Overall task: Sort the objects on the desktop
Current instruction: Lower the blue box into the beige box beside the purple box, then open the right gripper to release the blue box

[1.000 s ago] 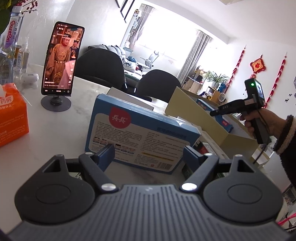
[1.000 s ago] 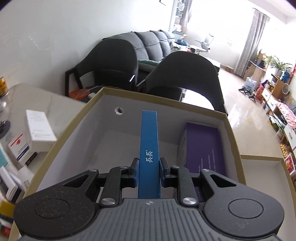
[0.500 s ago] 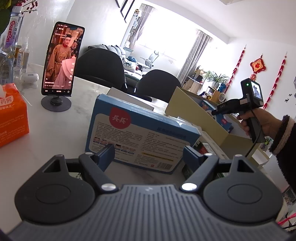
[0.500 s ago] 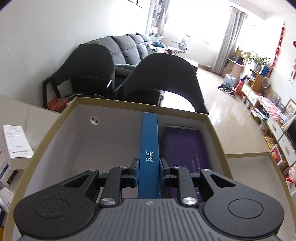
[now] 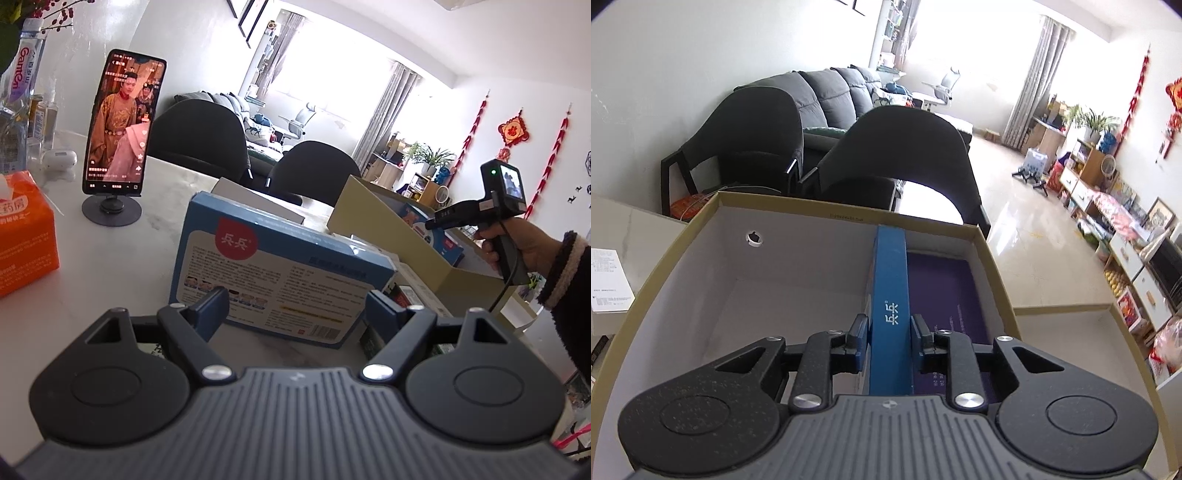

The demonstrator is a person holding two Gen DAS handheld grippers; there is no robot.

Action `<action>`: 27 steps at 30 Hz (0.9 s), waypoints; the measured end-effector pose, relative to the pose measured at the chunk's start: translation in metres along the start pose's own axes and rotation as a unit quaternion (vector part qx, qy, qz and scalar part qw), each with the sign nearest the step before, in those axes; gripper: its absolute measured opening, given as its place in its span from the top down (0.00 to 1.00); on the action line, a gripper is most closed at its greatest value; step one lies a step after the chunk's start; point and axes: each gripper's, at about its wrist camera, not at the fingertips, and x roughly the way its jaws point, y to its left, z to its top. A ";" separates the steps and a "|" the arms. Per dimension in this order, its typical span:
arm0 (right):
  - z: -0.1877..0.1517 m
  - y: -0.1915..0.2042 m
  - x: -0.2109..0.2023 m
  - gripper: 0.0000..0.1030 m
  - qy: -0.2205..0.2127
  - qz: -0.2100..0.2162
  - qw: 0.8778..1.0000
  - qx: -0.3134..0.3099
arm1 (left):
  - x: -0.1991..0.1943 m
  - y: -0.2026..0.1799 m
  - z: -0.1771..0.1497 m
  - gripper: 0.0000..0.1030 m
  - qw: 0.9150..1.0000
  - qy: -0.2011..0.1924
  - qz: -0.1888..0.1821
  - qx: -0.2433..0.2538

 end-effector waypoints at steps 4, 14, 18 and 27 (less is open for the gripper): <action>0.003 0.002 -0.010 0.72 -0.010 0.008 1.000 -0.007 | 0.001 0.000 0.002 0.20 1.000 0.000 0.004 0.008; 0.000 -0.004 -0.046 0.63 -0.028 0.042 0.999 0.002 | 0.006 0.000 0.011 0.19 0.999 0.005 0.016 0.042; -0.008 -0.004 -0.069 0.59 -0.047 0.052 0.998 -0.001 | 0.009 -0.002 0.020 0.19 0.996 0.012 0.023 0.087; -0.025 -0.010 -0.113 0.55 -0.085 0.083 0.993 0.014 | 0.016 -0.005 0.032 0.18 0.983 0.036 0.030 0.178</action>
